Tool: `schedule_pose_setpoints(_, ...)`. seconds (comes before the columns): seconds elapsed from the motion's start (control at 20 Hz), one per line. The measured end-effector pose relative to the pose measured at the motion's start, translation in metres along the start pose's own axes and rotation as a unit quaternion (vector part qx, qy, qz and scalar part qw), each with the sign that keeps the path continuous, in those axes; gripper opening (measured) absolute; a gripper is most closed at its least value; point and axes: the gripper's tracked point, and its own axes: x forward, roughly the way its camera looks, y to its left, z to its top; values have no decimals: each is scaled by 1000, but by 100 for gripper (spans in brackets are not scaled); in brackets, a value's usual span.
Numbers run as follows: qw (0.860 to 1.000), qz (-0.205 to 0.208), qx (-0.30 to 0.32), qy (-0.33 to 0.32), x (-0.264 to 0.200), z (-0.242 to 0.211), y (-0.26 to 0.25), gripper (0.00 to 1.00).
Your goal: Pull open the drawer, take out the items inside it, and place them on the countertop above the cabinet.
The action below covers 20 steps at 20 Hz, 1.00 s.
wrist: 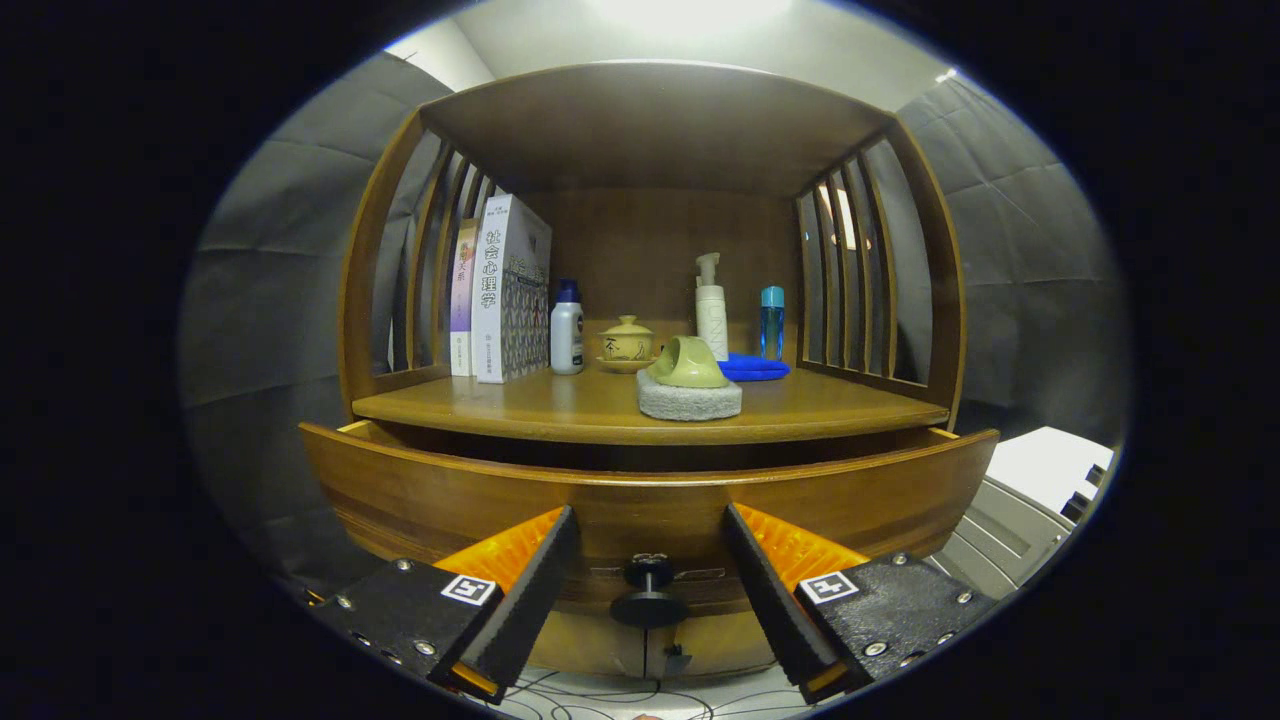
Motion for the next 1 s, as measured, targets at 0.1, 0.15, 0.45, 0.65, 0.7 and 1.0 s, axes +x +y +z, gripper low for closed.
schedule_pose_setpoints(0.1,1000,2,-1,0,8,1,-1,94)
schedule_pose_setpoints(0.15,1000,4,-1,-1,12,2,-1,94)
schedule_pose_setpoints(0.45,1000,3,-16,-2,31,2,-3,95)
schedule_pose_setpoints(0.65,1000,-3,-18,12,43,4,-6,95)
schedule_pose_setpoints(0.7,1000,-4,-18,18,44,0,-6,95)
schedule_pose_setpoints(1.0,998,-14,-17,55,32,-1,-18,95)
